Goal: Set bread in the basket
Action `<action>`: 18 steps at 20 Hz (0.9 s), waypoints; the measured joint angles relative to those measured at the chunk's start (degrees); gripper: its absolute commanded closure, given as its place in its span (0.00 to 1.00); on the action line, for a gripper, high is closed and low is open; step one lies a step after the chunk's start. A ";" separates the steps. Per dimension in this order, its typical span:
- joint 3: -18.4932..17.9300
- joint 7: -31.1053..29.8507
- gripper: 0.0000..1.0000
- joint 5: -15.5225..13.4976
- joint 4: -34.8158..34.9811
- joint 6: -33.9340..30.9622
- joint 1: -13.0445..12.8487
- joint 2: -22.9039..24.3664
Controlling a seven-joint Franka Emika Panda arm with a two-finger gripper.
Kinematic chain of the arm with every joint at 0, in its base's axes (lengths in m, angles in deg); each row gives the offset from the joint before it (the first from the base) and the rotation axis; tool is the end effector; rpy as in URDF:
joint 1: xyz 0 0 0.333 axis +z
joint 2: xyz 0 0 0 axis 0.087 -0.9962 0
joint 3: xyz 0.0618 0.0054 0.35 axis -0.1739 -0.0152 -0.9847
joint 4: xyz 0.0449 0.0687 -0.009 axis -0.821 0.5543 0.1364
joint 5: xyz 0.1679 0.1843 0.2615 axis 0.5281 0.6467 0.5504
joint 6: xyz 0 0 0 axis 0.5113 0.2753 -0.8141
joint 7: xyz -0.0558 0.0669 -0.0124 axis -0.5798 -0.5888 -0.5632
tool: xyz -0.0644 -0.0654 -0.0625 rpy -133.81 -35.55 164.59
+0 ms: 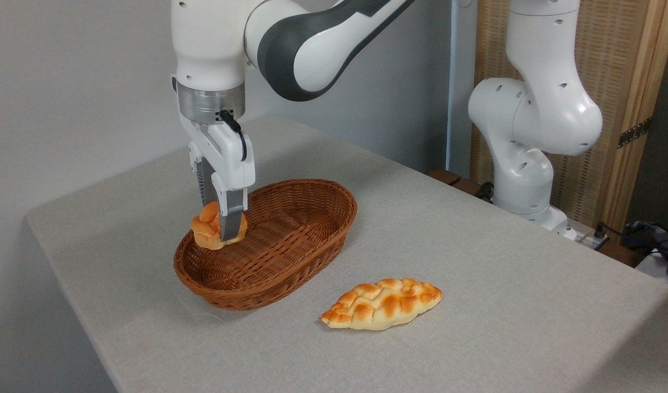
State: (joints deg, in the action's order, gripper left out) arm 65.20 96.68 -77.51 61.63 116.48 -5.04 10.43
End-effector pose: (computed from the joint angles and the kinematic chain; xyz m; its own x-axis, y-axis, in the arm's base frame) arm 0.5261 -0.1386 0.5448 0.6051 -0.7635 0.2257 -0.7846 -0.6200 0.0065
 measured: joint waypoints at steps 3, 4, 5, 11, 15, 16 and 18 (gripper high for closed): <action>0.00 0.00 0.00 0.00 0.00 0.00 0.00 -0.16; 0.00 0.00 0.00 0.00 0.00 0.00 0.01 -0.20; 0.00 0.00 0.00 0.00 0.00 0.00 0.01 -0.23; -0.05 0.00 0.00 0.00 -0.06 0.00 0.22 -0.25; -0.48 0.00 0.00 0.00 -0.25 -0.20 0.84 0.29; -0.89 0.00 0.00 0.00 -0.30 -0.84 0.96 0.64; -1.98 0.00 0.00 0.00 -0.52 -2.18 1.07 1.43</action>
State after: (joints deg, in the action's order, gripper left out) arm 63.23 96.68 -77.51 61.11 114.30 -3.97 11.86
